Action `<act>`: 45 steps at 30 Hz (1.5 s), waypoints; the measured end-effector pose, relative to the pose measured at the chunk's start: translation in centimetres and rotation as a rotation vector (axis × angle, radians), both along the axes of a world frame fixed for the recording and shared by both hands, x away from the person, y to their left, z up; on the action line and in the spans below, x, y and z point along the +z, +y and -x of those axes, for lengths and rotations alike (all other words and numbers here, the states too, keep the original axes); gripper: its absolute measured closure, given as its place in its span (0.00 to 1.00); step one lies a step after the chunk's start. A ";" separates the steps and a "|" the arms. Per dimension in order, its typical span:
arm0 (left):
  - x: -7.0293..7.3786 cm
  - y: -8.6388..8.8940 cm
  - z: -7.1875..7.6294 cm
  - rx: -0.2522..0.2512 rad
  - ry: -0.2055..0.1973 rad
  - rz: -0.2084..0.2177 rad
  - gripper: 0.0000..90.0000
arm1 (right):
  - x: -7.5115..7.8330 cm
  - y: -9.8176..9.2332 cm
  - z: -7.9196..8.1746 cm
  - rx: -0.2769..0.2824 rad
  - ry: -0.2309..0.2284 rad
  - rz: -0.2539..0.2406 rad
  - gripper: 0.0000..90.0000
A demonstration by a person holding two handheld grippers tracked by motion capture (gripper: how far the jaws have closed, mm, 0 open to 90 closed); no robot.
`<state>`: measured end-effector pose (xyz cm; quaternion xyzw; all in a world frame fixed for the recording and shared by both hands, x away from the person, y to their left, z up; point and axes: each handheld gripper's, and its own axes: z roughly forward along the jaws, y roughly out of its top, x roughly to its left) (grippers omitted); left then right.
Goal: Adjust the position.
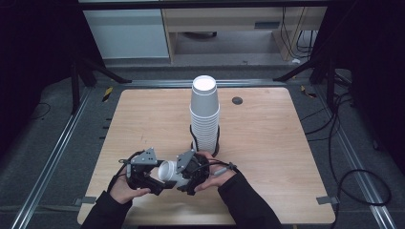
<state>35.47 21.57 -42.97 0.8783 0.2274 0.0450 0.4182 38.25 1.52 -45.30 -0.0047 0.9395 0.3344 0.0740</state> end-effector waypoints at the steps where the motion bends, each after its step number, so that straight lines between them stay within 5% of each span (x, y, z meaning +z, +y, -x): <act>1: 0.0 0.0 0.0 -0.001 0.002 -0.003 0.18 | 0.0 0.0 0.0 0.002 -0.003 0.003 0.15; 45: 0.6 0.1 0.2 0.002 -0.003 -0.012 0.25 | 0.8 0.0 0.0 -0.018 0.007 -0.057 0.09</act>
